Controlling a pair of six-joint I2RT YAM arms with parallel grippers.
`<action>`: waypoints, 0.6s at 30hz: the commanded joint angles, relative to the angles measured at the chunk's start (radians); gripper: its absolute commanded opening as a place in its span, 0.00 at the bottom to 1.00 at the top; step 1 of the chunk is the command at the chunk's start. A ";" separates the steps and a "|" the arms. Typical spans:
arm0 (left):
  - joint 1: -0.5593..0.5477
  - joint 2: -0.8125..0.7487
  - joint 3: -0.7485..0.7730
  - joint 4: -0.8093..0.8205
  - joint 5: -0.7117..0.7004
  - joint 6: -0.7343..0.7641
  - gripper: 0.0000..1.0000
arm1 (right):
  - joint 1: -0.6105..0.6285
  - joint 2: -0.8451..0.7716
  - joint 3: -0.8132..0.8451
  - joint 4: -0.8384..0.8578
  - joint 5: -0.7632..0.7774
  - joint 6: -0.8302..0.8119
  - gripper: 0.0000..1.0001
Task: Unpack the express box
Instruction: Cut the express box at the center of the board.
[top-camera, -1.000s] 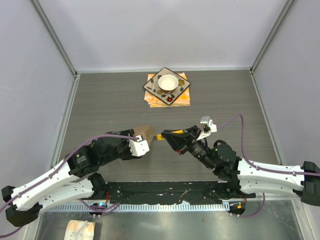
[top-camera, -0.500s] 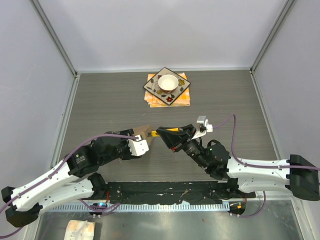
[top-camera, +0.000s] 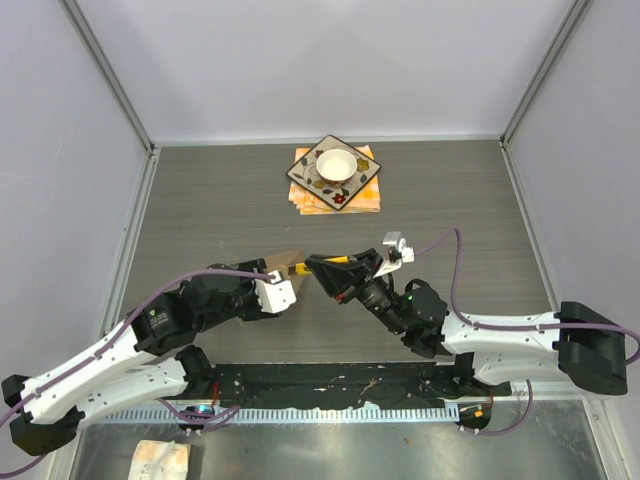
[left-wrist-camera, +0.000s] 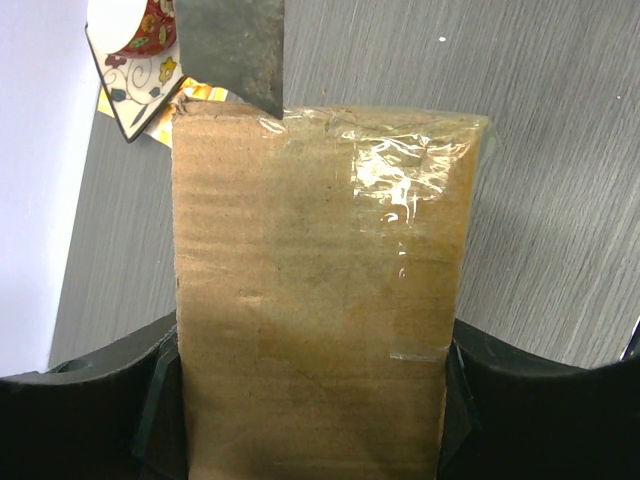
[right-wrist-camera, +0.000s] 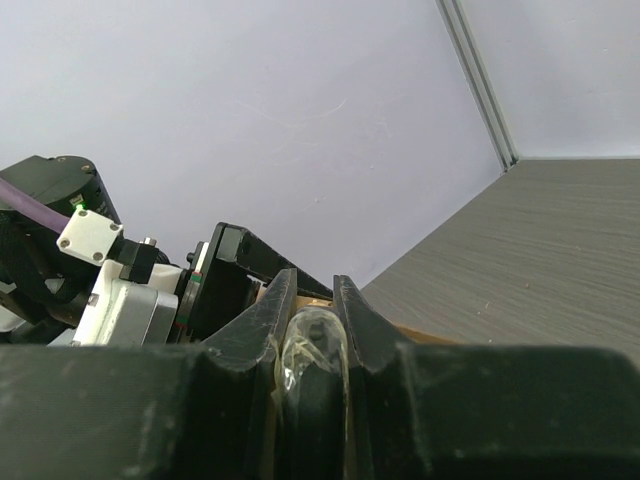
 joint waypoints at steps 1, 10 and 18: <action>-0.002 -0.017 0.007 0.013 0.094 -0.083 0.27 | -0.014 0.018 0.031 0.105 -0.008 0.038 0.01; 0.012 -0.032 0.006 0.008 0.105 -0.087 0.27 | -0.024 0.033 -0.003 0.137 0.007 0.062 0.01; 0.027 -0.032 0.009 0.007 0.117 -0.089 0.27 | -0.031 -0.012 -0.043 0.133 0.025 0.066 0.01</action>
